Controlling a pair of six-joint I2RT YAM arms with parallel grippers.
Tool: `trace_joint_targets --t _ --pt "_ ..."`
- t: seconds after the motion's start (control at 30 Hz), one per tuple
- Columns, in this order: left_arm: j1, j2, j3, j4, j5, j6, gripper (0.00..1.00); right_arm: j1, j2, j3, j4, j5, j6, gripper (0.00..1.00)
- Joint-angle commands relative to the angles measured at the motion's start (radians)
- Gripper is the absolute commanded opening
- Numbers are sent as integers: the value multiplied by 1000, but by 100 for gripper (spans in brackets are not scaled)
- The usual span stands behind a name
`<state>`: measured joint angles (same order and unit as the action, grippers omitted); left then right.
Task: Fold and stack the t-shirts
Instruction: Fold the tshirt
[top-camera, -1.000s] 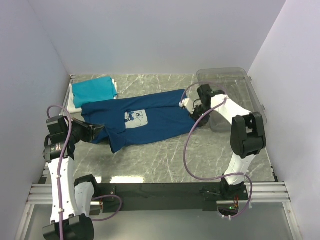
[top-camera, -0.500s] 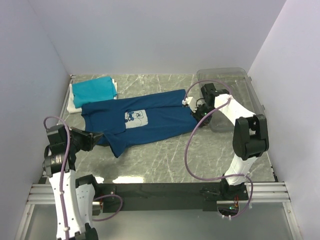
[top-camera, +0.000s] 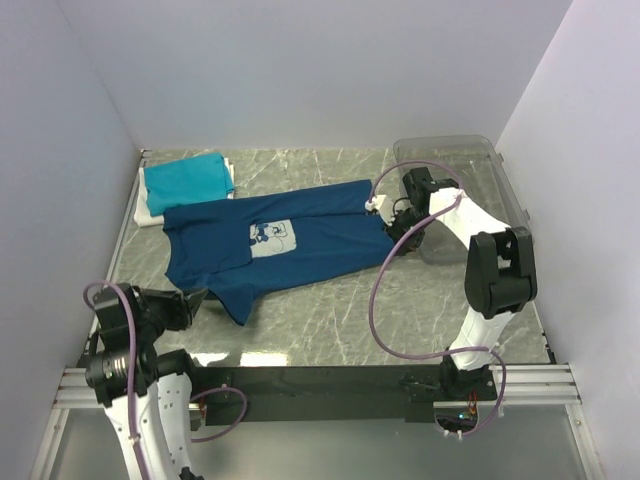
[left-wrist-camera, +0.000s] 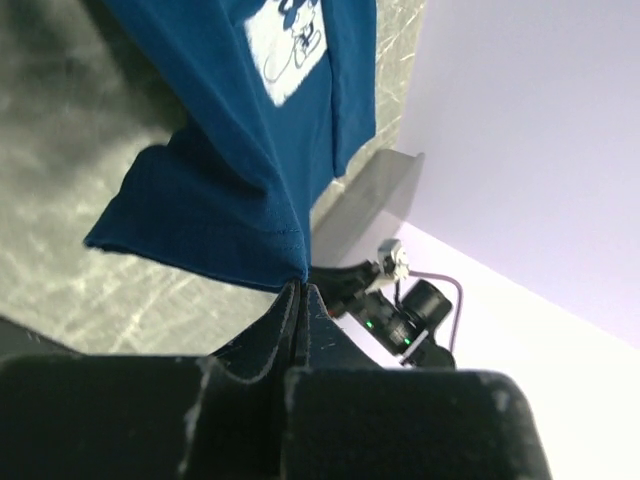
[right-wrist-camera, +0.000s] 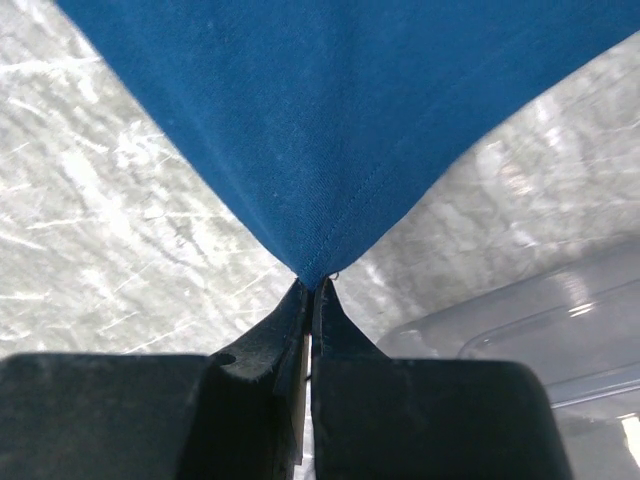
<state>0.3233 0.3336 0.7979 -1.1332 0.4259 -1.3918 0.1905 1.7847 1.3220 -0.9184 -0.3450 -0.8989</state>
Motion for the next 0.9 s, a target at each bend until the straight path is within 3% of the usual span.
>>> trace_joint_targets --t 0.0,0.27,0.67,0.87 --pt "-1 -47 58 -178 -7 -111 0 -13 27 48 -11 -11 -29 0" --pt "-1 -174 46 -246 2 -208 0 -20 18 14 -2 -8 -66 0" --pt "-1 4 335 -244 -23 -216 0 -56 -97 -37 -82 -14 -152 0" --pt "-3 -22 311 -243 20 -245 0 -57 -146 -69 -94 -29 -159 0"
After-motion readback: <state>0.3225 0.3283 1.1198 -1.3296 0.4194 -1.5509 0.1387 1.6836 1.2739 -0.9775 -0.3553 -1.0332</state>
